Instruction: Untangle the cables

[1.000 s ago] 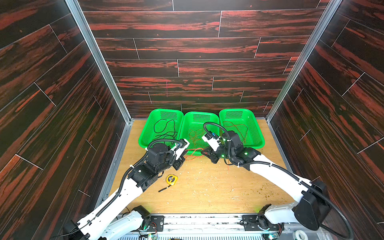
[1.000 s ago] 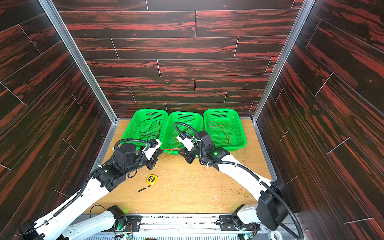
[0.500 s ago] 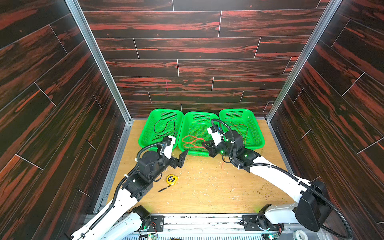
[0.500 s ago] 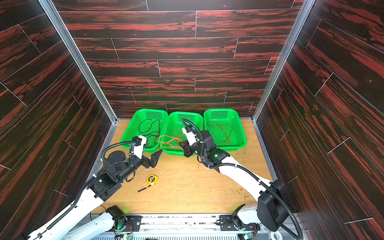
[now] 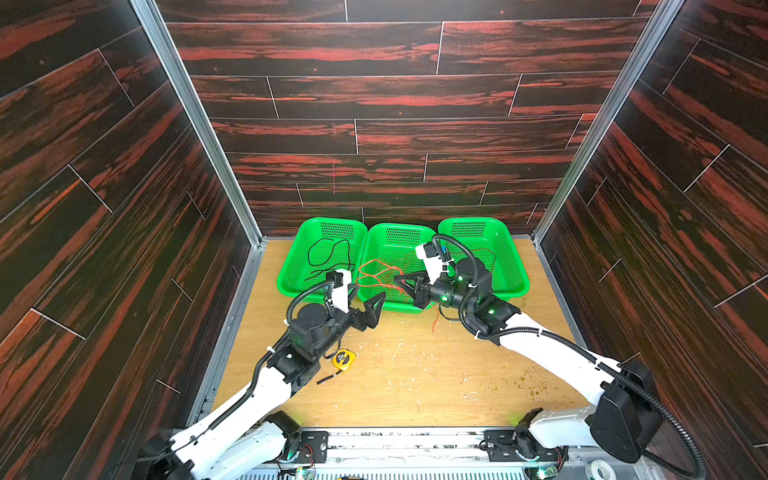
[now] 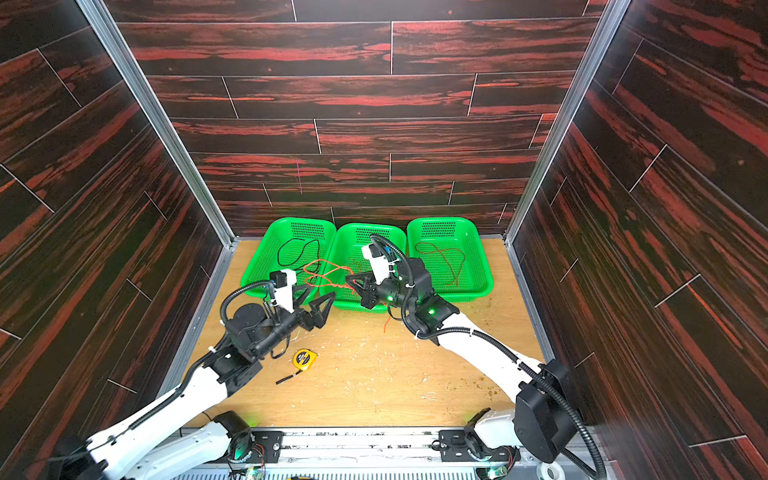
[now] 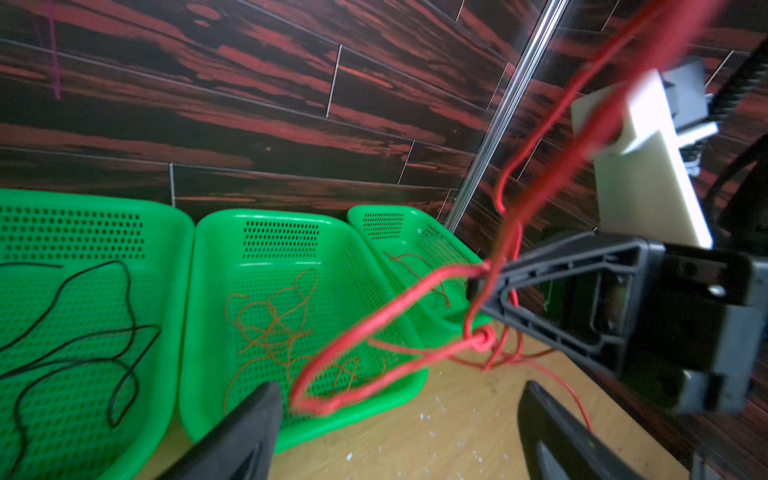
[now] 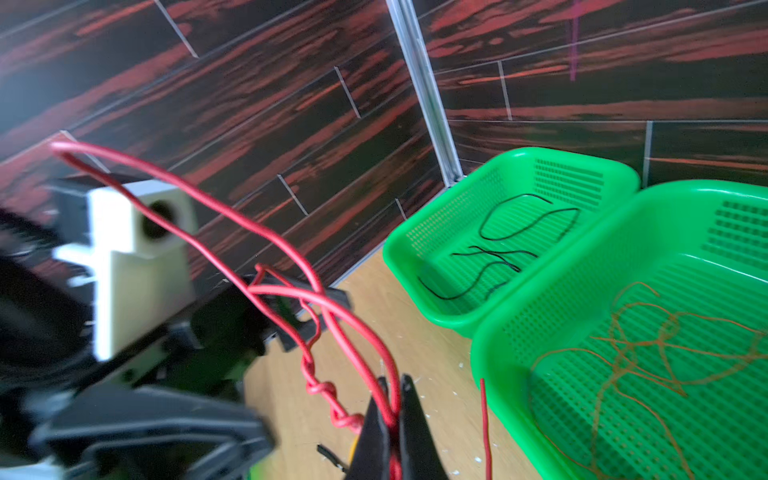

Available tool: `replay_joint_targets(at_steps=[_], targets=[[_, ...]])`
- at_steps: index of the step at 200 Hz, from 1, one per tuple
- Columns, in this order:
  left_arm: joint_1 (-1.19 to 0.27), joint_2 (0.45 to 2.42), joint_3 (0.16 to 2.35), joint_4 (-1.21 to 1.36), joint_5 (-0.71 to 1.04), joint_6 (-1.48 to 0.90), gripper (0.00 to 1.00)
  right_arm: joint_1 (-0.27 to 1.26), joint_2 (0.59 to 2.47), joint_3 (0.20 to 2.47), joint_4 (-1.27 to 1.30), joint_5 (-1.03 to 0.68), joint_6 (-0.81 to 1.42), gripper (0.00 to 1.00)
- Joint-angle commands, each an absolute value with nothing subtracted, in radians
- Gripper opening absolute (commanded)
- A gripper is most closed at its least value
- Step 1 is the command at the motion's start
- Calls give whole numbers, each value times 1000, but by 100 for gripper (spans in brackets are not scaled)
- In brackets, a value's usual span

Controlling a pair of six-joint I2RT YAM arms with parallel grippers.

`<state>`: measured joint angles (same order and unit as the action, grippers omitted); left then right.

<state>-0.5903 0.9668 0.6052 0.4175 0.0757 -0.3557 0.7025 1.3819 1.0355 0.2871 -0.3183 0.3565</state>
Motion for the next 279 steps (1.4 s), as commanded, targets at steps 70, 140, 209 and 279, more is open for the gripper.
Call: replay_joint_targets(at_steps=[70,140,209,279], targets=[[-593,1090,640,676,100,-423,73,745,1351,990,348,-383,349,0],[-593,1021,636,535,17,-317,8,748,1353,1011,311,-406,344,0],[-594,914,615,311,-72,-175,0,741,1251,1001,171,-245,250,0],[-592,808,688,-111,-85,51,0,553,1182,1042,-123,-116,149,0]])
